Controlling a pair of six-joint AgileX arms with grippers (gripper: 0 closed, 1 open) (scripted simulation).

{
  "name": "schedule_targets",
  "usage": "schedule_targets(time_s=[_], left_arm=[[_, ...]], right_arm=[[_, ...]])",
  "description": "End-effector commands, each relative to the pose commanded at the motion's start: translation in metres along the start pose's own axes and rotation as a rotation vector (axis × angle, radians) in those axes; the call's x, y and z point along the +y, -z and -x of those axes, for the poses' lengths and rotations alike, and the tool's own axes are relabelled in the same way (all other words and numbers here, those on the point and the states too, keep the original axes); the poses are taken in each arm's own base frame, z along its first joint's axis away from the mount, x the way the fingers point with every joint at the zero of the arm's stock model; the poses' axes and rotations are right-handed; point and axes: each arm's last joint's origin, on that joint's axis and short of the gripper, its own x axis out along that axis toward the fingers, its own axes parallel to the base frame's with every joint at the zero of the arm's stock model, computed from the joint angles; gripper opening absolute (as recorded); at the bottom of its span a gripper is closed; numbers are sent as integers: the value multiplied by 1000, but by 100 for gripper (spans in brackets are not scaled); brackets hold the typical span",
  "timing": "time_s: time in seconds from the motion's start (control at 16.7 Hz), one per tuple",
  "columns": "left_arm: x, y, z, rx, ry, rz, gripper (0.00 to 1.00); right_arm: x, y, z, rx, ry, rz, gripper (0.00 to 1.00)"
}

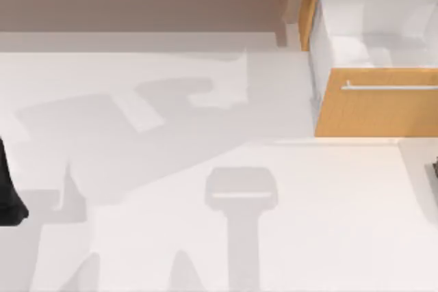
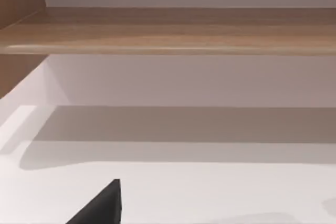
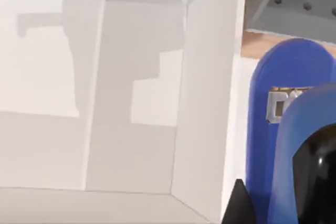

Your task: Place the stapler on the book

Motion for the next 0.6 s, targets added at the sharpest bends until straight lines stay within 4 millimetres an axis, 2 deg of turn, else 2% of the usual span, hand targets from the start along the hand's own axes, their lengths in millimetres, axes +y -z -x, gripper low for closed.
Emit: schedule_targets(time_s=[0.3, 0.6], left_arm=[[0, 0, 0, 0, 0, 0, 100], [0, 0, 0, 0, 0, 0, 100]], right_arm=[[-11, 30, 14, 33, 6, 33, 0], [-39, 57, 20, 24, 27, -32, 0]])
